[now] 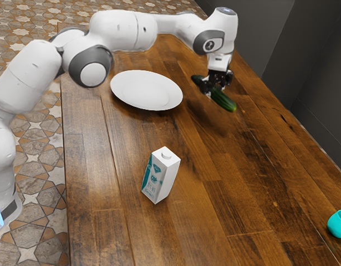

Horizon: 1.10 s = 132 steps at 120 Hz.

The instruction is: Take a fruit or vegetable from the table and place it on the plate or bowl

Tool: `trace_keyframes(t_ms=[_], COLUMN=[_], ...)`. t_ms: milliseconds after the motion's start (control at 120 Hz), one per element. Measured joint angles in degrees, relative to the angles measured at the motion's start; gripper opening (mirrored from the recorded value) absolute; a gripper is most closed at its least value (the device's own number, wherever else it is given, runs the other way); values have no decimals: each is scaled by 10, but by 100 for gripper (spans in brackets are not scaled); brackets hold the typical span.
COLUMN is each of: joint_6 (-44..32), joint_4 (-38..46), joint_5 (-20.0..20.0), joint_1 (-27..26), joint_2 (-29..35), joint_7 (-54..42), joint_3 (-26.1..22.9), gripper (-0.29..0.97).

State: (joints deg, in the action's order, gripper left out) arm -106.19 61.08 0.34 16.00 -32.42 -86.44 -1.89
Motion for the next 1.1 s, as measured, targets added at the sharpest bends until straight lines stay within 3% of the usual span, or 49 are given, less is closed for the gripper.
trace_keyframes(t_ms=[200,383,625,1100], joint_6=[67,117,100,71], joint_4=[4,17,254,330], joint_5=[0,0,-1,0], joint_1=[18,18,54,76], joint_2=[45,66,225,243], joint_7=[-1,-2,-4,-6], joint_3=[78,89,88,104], gripper=[21,20,19,19])
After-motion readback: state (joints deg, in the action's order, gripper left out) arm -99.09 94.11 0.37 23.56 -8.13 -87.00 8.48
